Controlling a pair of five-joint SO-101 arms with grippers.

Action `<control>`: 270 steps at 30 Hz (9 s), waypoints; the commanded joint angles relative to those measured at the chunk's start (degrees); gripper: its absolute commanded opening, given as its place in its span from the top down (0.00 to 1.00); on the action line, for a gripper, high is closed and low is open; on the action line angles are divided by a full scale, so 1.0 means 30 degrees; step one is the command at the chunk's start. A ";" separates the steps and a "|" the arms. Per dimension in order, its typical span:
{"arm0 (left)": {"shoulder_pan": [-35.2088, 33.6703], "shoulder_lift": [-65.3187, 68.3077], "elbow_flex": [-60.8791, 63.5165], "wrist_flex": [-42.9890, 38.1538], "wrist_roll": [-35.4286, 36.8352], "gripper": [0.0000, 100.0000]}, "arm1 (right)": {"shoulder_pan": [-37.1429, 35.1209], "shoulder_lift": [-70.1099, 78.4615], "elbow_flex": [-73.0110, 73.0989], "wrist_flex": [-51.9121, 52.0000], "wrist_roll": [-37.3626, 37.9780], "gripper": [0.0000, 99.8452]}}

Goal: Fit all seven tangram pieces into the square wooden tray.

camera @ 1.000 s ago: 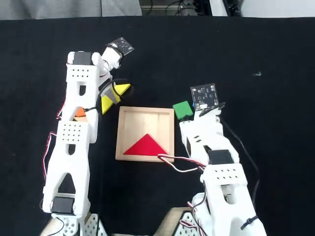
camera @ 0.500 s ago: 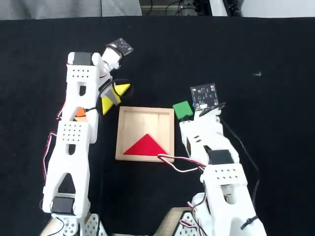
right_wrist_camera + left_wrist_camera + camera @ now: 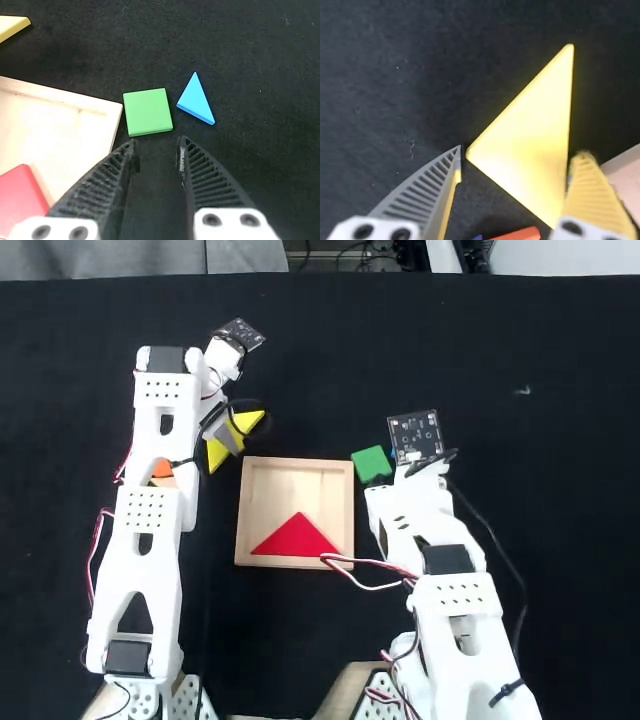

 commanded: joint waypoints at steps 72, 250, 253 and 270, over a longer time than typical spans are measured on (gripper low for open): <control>0.3941 -0.6154 0.9451 -0.7824 1.2308 0.87 | -0.0293 0.0044 -0.0161 -0.0498 0.0234 0.86; 0.0278 -2.0073 3.1018 -0.8059 2.4234 0.68 | -0.0352 0.0015 0.0015 -0.0498 0.0234 0.86; 0.0073 -1.9956 3.1018 -0.7853 2.4176 0.60 | -0.0352 0.0015 0.0015 -0.0498 0.0234 0.86; -0.0923 -1.8403 3.0784 -0.9758 2.1509 0.59 | -0.0352 0.0015 0.0015 -0.0498 0.0234 0.86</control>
